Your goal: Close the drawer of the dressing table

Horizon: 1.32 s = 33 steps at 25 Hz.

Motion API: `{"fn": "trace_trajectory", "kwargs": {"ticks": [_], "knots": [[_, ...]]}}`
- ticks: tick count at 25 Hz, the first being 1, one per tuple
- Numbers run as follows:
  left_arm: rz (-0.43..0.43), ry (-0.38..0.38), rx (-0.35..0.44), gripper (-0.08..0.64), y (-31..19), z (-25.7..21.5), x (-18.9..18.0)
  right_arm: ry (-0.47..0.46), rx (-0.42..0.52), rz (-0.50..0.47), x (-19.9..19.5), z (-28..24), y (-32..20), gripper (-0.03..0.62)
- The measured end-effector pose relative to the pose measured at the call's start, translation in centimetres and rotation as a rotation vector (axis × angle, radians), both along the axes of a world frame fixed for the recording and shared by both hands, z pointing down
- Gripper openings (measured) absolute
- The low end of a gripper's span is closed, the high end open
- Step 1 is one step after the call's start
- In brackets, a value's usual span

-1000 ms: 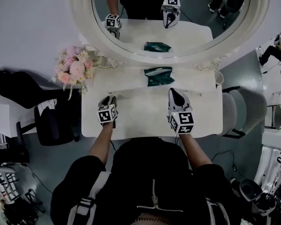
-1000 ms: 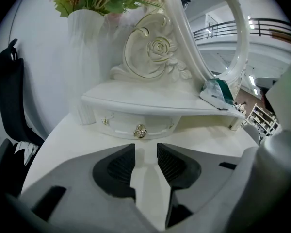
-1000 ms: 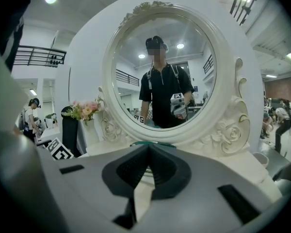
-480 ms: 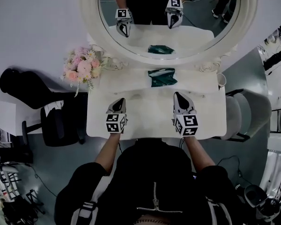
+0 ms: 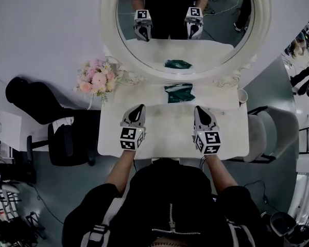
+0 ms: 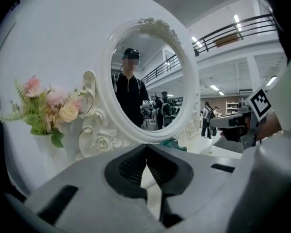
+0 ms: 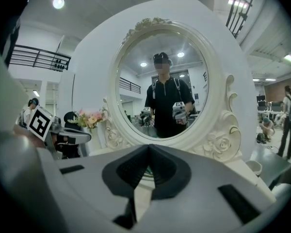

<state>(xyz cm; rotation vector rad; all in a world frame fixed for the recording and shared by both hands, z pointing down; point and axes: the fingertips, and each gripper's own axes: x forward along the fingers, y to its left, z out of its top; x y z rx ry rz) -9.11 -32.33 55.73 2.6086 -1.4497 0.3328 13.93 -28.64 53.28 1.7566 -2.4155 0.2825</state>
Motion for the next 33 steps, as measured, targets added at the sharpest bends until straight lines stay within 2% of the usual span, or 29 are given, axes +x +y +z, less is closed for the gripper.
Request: {"fn": "trace_trajectory", "kwargs": {"ticks": [4, 10, 33], "knots": [[0.004, -0.003, 0.045, 0.008, -0.5, -2.2, 0.3, -0.008, 0.025, 0.009, 0.5, -0.8, 0.1, 0.0], [-0.01, -0.003, 0.069, 0.007, -0.9, -3.3, -0.1, 0.007, 0.04, 0.008, 0.6, -1.2, 0.0, -0.002], [-0.013, 0.004, 0.055, 0.008, 0.1, -2.7, -0.3, 0.009, 0.043, -0.012, -0.3, -1.4, 0.8, -0.002]]}}
